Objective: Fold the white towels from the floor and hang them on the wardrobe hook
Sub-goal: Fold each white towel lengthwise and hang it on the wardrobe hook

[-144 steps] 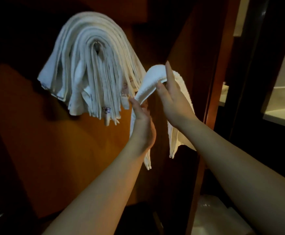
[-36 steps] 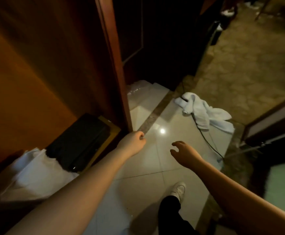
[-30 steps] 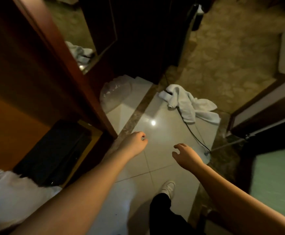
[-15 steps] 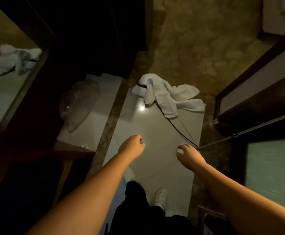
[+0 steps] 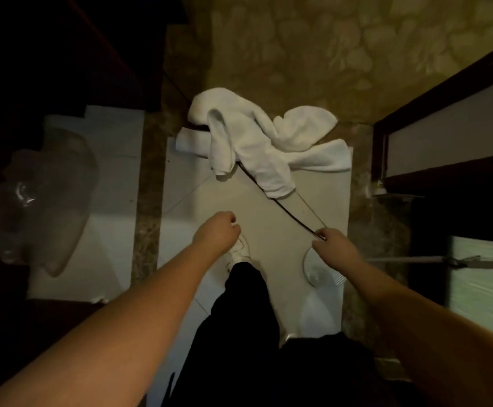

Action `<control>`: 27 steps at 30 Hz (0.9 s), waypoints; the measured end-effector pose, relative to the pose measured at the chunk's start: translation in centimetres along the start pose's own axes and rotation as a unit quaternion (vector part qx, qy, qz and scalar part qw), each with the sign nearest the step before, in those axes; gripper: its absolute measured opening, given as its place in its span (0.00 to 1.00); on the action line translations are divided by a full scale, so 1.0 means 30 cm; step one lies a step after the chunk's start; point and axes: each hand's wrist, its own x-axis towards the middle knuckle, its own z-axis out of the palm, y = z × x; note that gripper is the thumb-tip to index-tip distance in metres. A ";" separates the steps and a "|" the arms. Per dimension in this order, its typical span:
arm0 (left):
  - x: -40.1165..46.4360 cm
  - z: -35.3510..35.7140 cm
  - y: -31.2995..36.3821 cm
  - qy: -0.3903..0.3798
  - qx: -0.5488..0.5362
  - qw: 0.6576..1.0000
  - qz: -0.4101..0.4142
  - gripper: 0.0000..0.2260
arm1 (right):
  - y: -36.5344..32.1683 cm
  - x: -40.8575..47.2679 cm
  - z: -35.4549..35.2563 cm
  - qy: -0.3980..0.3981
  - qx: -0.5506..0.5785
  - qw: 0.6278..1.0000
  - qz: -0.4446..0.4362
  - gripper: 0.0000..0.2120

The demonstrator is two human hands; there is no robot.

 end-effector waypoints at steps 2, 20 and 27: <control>0.139 -0.003 -0.006 -0.013 0.008 1.000 -0.003 0.18 | -0.034 0.122 -0.009 0.004 0.035 0.999 0.014 0.20; 1.166 0.448 0.119 -0.078 -0.349 0.919 -0.165 0.20 | 0.030 1.223 0.204 -0.046 0.388 0.907 0.158 0.32; 1.282 0.529 0.090 -0.024 -0.479 0.849 -0.223 0.12 | -0.001 1.307 0.252 -0.067 0.549 0.822 0.136 0.14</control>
